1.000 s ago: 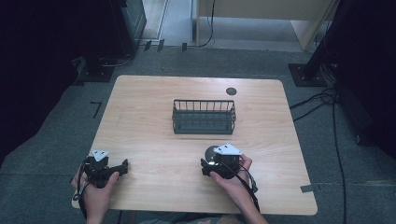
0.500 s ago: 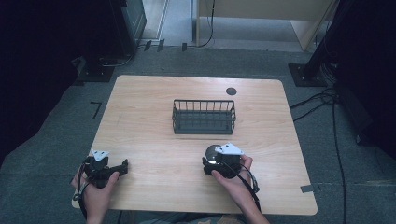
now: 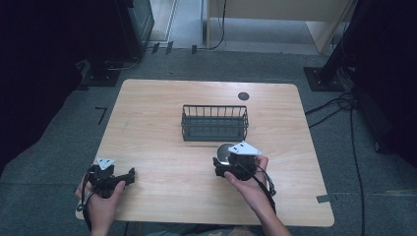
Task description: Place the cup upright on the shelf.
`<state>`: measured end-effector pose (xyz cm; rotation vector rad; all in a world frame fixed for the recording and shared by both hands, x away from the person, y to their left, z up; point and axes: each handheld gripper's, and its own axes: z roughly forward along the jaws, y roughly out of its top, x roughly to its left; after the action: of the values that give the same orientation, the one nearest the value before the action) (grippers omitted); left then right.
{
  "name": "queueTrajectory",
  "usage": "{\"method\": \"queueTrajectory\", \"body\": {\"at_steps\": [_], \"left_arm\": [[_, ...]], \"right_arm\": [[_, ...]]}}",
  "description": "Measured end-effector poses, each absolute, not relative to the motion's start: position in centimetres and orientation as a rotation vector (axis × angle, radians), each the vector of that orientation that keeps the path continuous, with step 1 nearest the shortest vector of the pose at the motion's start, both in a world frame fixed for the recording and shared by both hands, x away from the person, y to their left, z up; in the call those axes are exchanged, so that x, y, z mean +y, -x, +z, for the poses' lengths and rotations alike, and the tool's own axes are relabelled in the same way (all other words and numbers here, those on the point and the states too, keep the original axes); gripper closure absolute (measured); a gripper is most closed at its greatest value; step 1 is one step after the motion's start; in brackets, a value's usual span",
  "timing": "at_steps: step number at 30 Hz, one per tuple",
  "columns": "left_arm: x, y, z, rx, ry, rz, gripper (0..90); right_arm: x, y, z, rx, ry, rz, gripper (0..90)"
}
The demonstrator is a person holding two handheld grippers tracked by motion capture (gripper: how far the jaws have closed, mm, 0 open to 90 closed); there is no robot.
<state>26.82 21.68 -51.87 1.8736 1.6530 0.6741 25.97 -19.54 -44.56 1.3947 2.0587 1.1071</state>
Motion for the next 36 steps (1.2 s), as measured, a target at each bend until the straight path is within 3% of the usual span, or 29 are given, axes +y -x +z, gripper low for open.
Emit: {"method": "queueTrajectory", "body": {"at_steps": [36], "left_arm": [[21.7,-26.8,-51.9,1.653,-1.872,0.674,0.0]], "right_arm": [[-20.0,-31.7,-38.3,1.988,-1.371,1.143,18.4]]}}
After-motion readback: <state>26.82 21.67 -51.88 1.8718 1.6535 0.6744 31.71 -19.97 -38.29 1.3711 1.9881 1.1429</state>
